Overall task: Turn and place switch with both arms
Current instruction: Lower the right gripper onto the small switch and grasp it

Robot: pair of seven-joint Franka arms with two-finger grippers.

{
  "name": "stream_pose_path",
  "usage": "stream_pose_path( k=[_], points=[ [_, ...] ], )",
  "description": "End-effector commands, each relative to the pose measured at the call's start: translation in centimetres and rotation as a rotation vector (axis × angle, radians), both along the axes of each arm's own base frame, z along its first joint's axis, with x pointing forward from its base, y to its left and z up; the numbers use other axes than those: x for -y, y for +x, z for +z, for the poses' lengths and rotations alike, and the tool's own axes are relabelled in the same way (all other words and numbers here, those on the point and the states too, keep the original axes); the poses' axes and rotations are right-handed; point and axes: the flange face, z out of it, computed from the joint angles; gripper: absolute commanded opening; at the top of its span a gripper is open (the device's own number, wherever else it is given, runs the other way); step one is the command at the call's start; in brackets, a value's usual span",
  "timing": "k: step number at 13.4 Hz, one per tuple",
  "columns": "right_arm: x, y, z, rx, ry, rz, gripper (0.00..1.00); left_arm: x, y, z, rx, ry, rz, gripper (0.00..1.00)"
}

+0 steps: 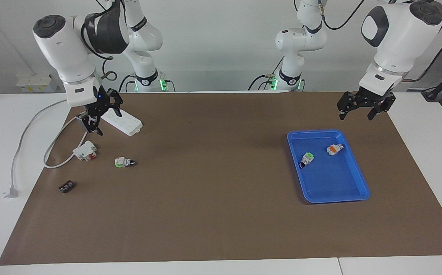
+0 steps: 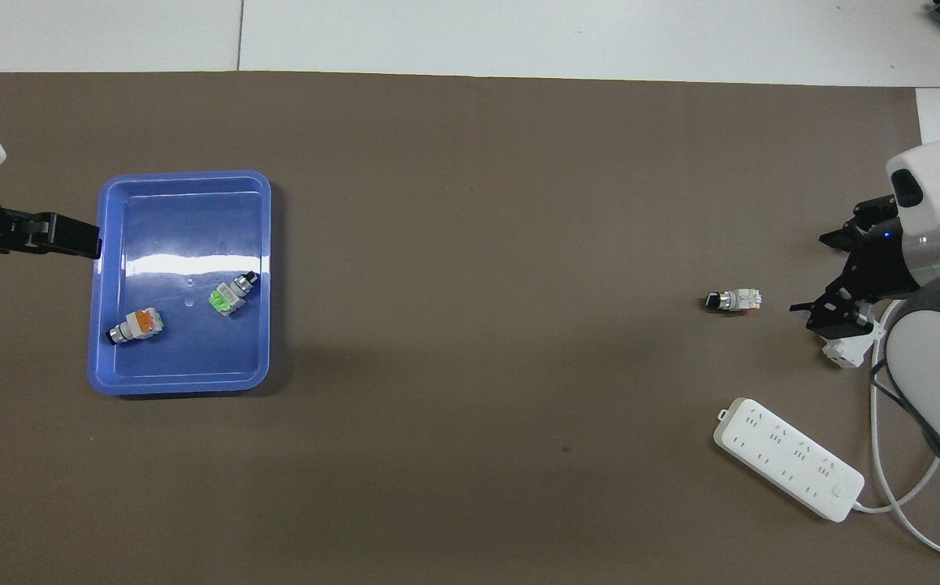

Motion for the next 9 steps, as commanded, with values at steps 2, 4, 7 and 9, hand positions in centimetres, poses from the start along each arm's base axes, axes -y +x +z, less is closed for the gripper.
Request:
stream_pose_path(
  k=[2,4,7,9],
  points=[
    [1.0,1.8,-4.1,0.031,0.063,0.252,0.96,-0.2,-0.7,0.2,-0.001,0.015,0.007,1.00],
    [1.4,2.4,-7.1,0.011,0.121,0.328,0.96,-0.2,-0.7,0.2,-0.001,0.015,0.007,1.00],
    [3.1,3.6,-10.6,0.048,0.209,0.421,0.96,-0.2,-0.7,0.2,-0.001,0.015,0.007,1.00],
    [3.7,3.8,-12.5,0.041,0.240,0.453,0.96,-0.2,-0.7,0.2,-0.001,0.015,0.007,1.00]
  ],
)
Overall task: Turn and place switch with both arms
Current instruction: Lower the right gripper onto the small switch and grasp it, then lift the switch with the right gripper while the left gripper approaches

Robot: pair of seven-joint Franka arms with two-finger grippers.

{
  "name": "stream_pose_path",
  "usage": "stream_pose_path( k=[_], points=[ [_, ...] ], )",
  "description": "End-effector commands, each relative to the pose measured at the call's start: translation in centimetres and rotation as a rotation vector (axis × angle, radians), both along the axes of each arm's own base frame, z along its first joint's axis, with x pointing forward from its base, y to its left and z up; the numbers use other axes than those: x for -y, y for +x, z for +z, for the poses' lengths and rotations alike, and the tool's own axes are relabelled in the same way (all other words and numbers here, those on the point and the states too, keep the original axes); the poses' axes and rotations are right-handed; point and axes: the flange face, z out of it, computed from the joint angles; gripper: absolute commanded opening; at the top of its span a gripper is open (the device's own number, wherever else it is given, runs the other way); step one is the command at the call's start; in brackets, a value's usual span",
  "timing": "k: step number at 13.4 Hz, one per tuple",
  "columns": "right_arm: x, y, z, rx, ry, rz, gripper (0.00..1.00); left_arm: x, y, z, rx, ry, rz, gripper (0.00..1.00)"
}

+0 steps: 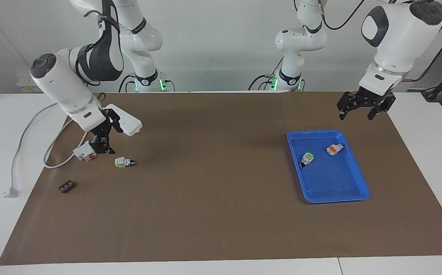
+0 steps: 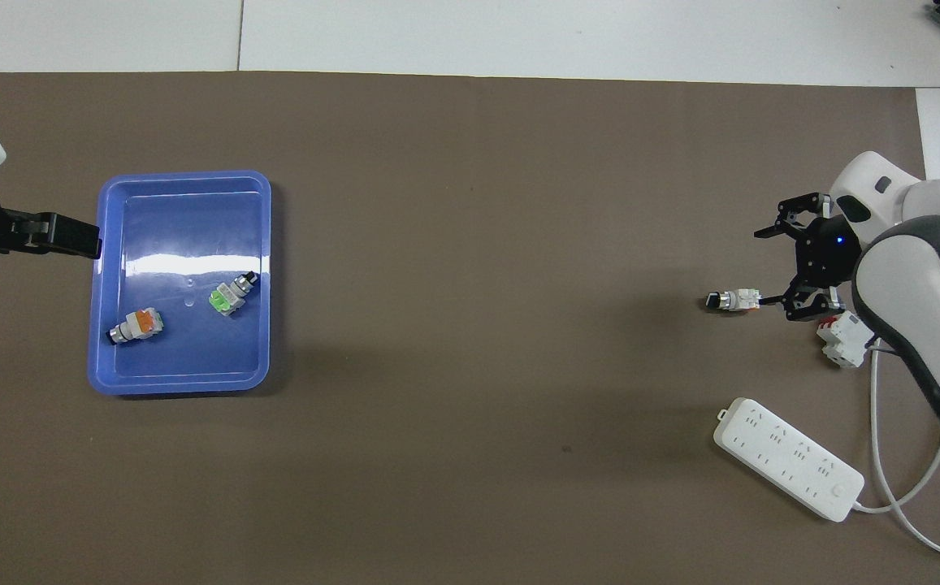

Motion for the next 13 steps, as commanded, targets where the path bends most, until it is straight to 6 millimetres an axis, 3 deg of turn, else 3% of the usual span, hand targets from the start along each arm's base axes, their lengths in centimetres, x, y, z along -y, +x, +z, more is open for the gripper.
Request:
stream_pose_path(
  k=[1,3,9,13],
  points=[
    [0.7,0.3,-2.8,0.011,0.054,0.057,0.96,-0.2,-0.7,0.2,-0.001,0.015,0.007,1.00],
    [2.0,0.1,-5.1,0.027,0.112,0.074,0.97,-0.2,-0.7,0.2,-0.001,0.015,0.007,1.00],
    [2.6,-1.8,-10.3,0.011,0.131,0.186,0.98,-0.2,-0.7,0.2,-0.001,0.015,0.007,1.00],
    [6.3,-2.3,-13.9,0.027,0.175,0.229,0.97,-0.2,-0.7,0.2,-0.001,0.015,0.007,1.00]
  ],
)
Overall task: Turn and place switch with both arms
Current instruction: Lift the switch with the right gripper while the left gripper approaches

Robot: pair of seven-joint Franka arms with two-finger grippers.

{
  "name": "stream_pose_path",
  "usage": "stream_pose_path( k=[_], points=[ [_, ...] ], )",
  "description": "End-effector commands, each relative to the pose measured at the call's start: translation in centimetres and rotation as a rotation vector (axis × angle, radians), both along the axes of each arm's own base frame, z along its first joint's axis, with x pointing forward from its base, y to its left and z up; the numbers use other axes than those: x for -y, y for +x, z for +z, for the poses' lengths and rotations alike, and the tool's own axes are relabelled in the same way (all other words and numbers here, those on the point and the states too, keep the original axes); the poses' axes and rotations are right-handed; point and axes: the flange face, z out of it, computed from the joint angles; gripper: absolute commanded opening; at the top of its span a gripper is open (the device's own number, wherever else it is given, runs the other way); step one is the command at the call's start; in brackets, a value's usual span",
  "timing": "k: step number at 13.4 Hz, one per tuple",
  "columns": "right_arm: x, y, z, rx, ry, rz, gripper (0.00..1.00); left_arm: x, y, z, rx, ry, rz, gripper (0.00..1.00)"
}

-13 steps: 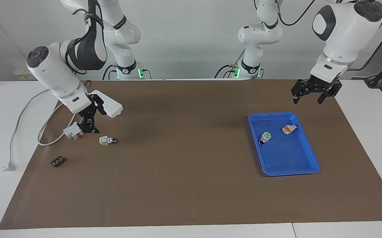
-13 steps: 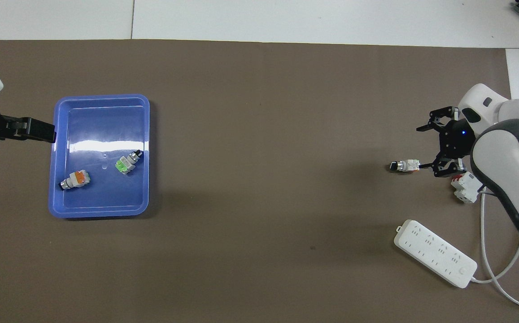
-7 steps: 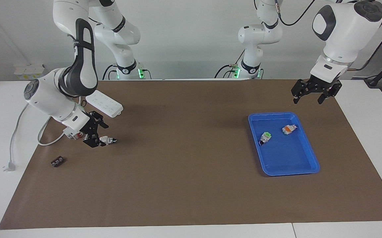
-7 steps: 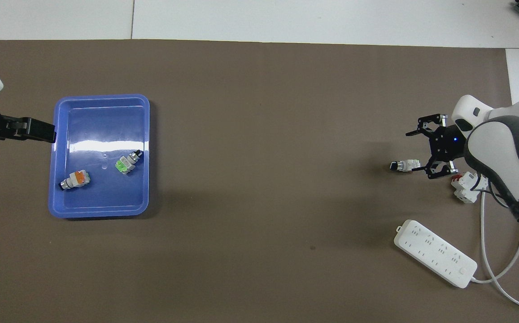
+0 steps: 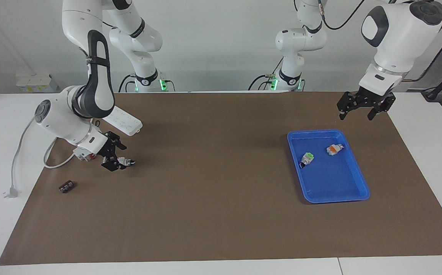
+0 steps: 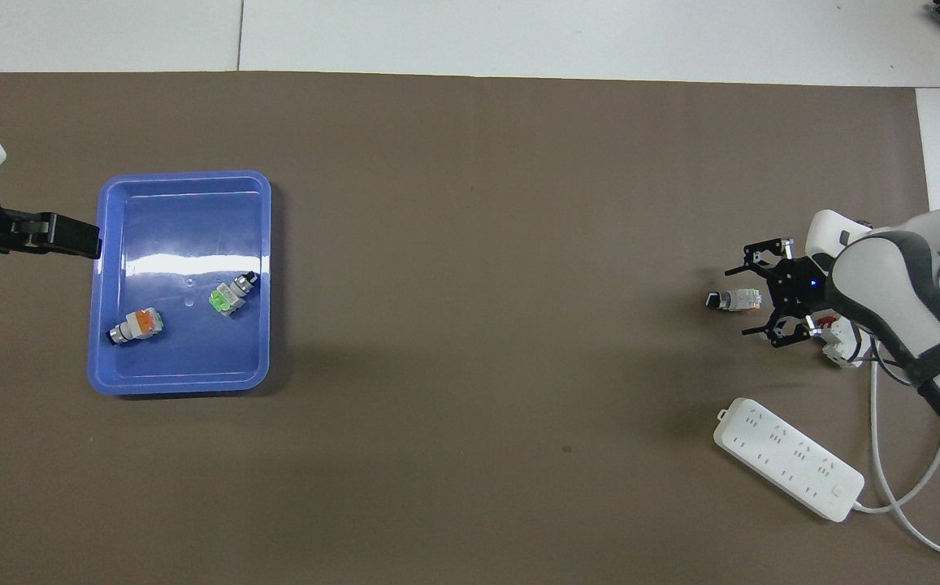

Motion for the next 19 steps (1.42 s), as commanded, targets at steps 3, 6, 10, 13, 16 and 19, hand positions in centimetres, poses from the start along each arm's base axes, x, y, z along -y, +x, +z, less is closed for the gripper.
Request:
stream_pose_path(
  k=[3,6,10,13,16,19],
  points=[
    [2.6,-0.6,-3.1,0.024,0.073,0.002,0.96,-0.2,-0.7,0.2,-0.001,0.015,0.007,1.00],
    [2.6,-0.8,-3.5,0.019,0.080,-0.003,0.84,-0.2,-0.7,0.2,-0.001,0.015,0.007,1.00],
    [2.4,-1.0,-3.7,0.016,0.092,-0.014,0.11,-0.2,-0.7,0.2,-0.001,0.015,0.007,1.00],
    [2.5,-1.0,-3.6,0.016,0.106,-0.026,0.00,-0.2,-0.7,0.2,-0.001,0.015,0.007,1.00],
    [1.3,-0.5,-1.8,0.033,0.159,-0.050,0.00,0.0,-0.7,0.2,-0.001,0.015,0.004,1.00],
    [-2.3,-0.1,1.5,0.012,0.193,-0.085,0.00,0.5,-1.0,0.3,-0.001,0.015,0.000,1.00]
  ],
)
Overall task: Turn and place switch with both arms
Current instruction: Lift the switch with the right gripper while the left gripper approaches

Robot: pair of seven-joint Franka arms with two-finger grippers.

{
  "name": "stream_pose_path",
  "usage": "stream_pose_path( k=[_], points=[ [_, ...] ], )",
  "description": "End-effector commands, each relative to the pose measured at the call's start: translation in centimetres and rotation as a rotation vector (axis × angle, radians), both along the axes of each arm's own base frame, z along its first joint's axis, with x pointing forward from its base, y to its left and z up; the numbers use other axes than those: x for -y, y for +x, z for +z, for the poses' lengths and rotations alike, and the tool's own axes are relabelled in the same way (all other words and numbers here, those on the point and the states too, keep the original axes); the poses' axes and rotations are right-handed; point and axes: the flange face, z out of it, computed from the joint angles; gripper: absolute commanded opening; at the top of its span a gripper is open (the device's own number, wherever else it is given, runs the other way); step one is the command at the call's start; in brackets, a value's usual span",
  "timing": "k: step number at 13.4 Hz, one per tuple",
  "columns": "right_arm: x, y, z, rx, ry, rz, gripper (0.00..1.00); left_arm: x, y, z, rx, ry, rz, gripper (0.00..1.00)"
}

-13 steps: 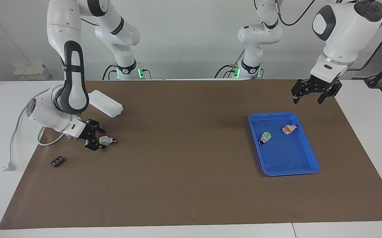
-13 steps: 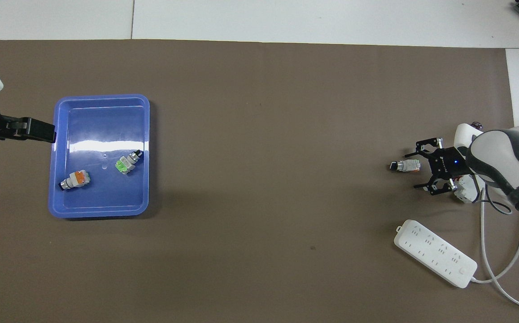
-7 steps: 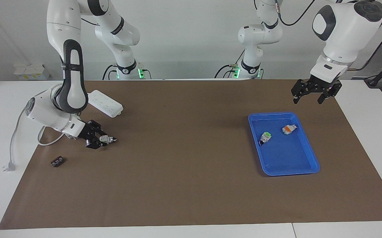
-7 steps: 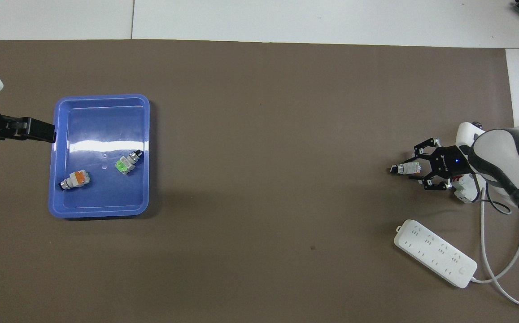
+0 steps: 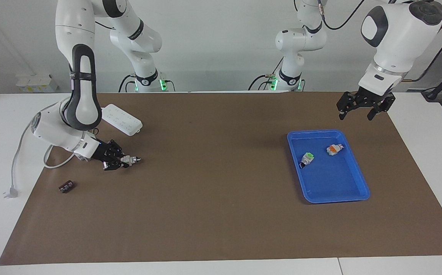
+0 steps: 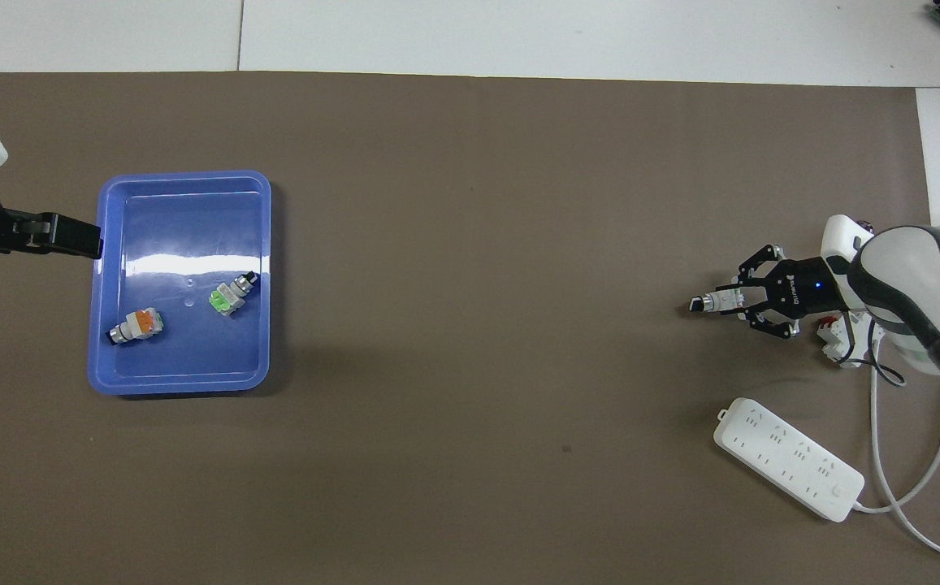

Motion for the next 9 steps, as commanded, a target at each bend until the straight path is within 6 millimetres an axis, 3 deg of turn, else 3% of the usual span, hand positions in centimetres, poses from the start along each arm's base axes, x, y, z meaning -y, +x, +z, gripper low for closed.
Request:
stream_pose_path(
  k=[1,4,7,9],
  points=[
    [-4.4,0.2,4.5,-0.011,0.018,-0.031,0.00,0.5,-1.1,0.1,-0.006,0.016,0.003,1.00],
    [-9.1,0.4,7.0,-0.033,0.016,-0.051,0.00,2.2,-1.9,-0.9,-0.022,-0.007,-0.023,1.00],
    [-12.8,0.2,9.7,-0.013,0.057,-0.047,0.00,5.2,-3.1,-2.0,-0.029,-0.170,-0.012,0.95],
    [-15.1,-0.4,11.2,-0.018,0.102,-0.026,0.00,8.2,-4.1,-2.8,-0.031,-0.222,-0.043,0.91]
  ],
)
